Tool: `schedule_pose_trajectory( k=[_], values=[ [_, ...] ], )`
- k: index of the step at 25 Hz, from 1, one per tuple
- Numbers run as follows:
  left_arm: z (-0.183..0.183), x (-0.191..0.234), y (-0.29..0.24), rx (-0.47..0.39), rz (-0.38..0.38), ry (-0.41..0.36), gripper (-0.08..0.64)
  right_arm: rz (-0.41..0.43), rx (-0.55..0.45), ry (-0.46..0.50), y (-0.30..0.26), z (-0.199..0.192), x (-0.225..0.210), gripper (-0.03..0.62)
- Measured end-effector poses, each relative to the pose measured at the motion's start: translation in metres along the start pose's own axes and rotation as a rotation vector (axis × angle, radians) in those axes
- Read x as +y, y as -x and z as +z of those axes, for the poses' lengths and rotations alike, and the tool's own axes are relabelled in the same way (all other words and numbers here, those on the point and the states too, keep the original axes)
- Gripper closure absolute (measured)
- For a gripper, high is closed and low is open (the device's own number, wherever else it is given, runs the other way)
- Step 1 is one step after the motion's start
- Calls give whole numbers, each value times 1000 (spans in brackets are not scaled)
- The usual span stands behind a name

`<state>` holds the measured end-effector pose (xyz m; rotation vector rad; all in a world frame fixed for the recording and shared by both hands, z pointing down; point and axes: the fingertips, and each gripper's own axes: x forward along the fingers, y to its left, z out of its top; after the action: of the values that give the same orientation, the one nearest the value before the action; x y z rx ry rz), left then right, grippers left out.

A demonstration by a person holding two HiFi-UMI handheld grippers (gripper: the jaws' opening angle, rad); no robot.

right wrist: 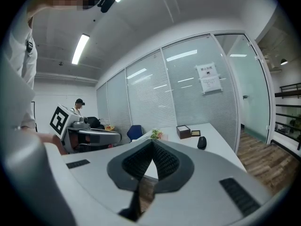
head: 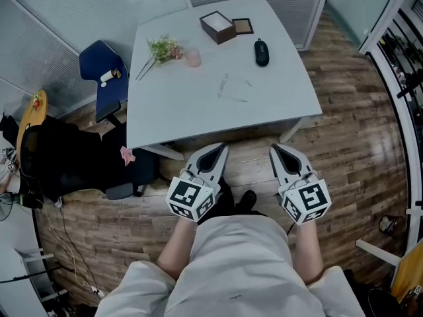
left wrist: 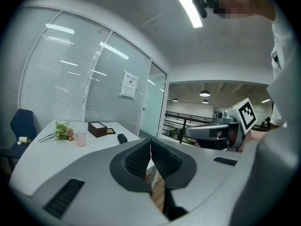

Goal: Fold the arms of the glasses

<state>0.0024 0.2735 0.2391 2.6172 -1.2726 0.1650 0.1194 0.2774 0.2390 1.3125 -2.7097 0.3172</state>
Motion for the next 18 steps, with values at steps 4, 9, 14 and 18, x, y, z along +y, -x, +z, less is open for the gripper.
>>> schedule_pose_trajectory(
  k=[4,9,14,18],
  values=[
    [-5,-2,0,2,10,9,540,4,6,8,2,-1,0,586],
    [-6,1,-6,9,23,-9,538,-3,18,-2,0,-7,-4,571],
    [-13,5,-13,21,11,-2,538,13,55,-15,-11,-17,-7,537],
    [-14,14,-24,34,9,2,478,26,72,-19,-23,-17,-12,502]
  ],
)
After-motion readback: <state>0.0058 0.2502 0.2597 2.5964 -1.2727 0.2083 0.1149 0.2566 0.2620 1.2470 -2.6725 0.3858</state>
